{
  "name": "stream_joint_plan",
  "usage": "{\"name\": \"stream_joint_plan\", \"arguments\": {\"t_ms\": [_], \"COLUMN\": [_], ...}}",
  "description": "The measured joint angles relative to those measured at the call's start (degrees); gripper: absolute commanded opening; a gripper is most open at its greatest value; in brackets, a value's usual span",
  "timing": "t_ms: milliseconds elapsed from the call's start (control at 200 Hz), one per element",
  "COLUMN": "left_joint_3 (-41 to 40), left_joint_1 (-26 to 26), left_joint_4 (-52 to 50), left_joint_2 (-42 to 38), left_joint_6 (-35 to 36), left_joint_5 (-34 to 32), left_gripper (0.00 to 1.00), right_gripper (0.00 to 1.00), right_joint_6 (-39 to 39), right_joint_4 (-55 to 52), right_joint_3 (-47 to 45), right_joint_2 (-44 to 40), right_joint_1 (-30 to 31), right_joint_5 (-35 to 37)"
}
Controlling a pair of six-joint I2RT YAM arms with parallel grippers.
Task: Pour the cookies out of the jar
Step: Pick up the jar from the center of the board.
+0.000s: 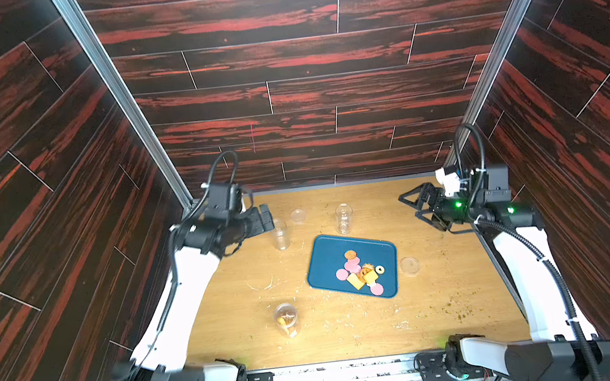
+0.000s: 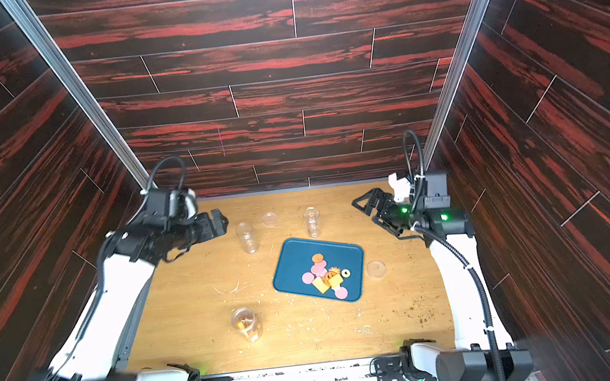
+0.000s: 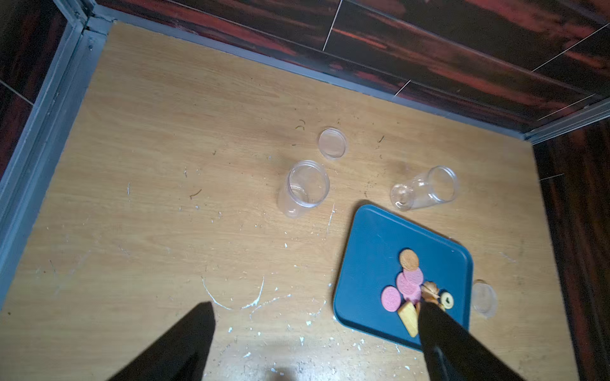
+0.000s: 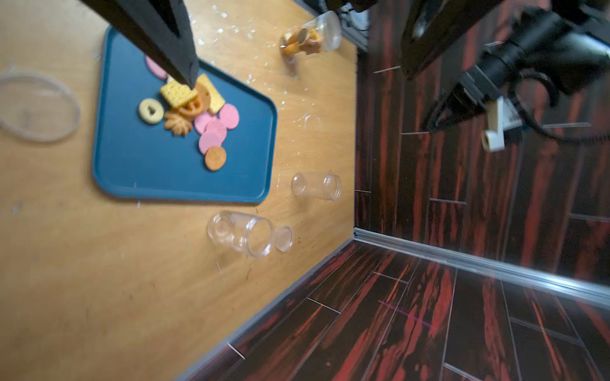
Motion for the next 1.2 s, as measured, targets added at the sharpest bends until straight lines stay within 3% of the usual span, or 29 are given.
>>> {"name": "stream_joint_plan", "arguments": {"t_ms": [200,306,476,571,671,837,1007,1197], "left_joint_3": [-9.01,-14.97,-28.81,-34.58,-35.32,-35.47,-37.29,-37.24], "left_joint_1": [0.0,-0.02,0.0,0.0,-0.02,-0.02,-0.02,-0.02], "left_joint_4": [3.23,5.01,10.86,11.5,9.92,8.96,10.12,9.18], "left_joint_2": [-5.25,-9.38,-18.6,-22.18,-24.13,-28.26,-29.16,-24.17], "left_joint_6": [-5.14,-9.86,-23.65,-30.64,-34.23,-36.59,-36.48,-30.97], "left_joint_5": [3.1,4.11,7.02,8.02,8.55,9.88,11.43,15.98], "left_gripper": [1.0,1.0,1.0,1.0,1.0,1.0,1.0,1.0], "right_gripper": [0.99,0.99,0.98,0.99,0.98,0.98,0.98,0.98], "right_joint_6": [6.14,3.13,-3.85,-5.92,-6.67,-5.2,-2.78,1.18], "right_joint_4": [4.7,2.4,0.96,0.79,0.22,0.31,-0.04,-0.15], "right_joint_3": [-4.22,0.94,7.3,3.13,-3.65,-11.13,-12.96,-13.44], "right_joint_2": [1.9,3.67,4.76,3.91,3.5,3.04,0.52,-0.09], "right_joint_1": [-0.22,2.58,10.4,12.11,12.87,15.1,18.27,30.86], "right_joint_5": [-7.69,-6.03,-3.08,-2.19,-1.29,-0.79,1.64,9.97]}}
